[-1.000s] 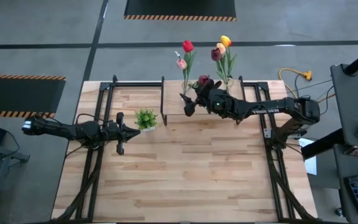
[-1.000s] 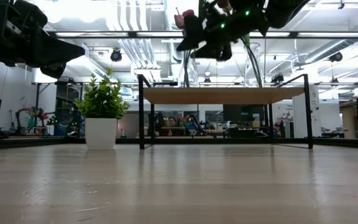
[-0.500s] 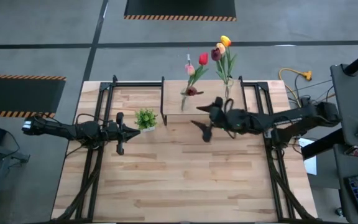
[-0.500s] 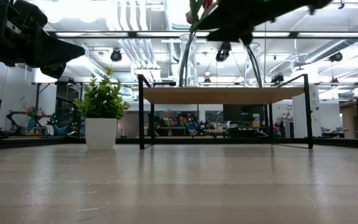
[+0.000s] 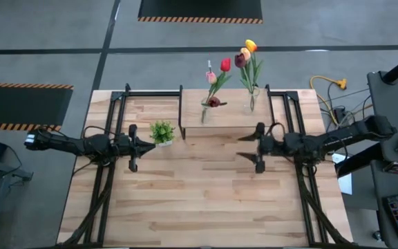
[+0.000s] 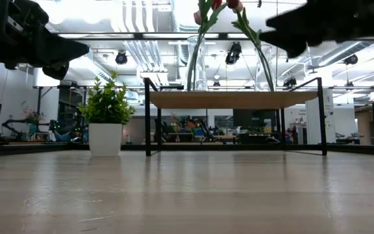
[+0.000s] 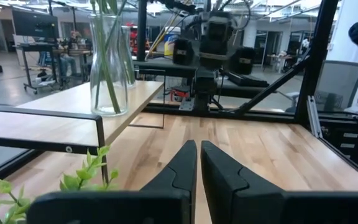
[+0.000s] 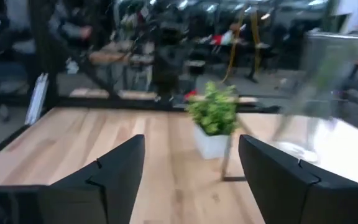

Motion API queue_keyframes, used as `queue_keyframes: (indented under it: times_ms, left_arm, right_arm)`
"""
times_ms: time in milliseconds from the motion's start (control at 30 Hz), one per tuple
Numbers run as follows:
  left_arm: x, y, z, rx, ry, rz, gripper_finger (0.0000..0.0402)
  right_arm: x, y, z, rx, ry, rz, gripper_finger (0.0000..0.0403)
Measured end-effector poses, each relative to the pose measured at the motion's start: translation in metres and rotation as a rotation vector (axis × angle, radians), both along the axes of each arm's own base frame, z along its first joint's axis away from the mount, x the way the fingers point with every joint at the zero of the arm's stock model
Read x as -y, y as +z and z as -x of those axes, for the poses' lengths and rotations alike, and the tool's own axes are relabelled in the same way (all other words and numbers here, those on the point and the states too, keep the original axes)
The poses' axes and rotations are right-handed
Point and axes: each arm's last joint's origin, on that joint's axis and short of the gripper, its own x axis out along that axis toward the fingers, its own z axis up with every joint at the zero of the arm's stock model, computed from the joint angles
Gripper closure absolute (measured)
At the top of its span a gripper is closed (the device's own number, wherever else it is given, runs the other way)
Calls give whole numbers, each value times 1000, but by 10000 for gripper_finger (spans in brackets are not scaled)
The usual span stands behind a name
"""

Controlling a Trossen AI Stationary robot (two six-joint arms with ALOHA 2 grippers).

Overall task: Pick and place flowers into a vace then onto a shelf
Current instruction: Return to Home Position

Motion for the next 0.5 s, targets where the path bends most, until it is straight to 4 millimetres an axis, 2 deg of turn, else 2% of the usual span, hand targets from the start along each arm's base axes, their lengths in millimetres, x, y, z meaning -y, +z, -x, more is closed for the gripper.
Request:
queue_keyframes:
  times_ms: [133,333,500]
  left_arm:
    - [0,-1,0,-2,-1,24,396]
    - [0,-7,0,-17,0,24,396]
    - [0,-6,0,-5,-1,26,396]
  right_arm:
    - [4,-20,23,57,-11,-12,162]
    - [9,-38,50,113,-52,-38,174]
    - [12,-43,64,102,-64,-10,177]
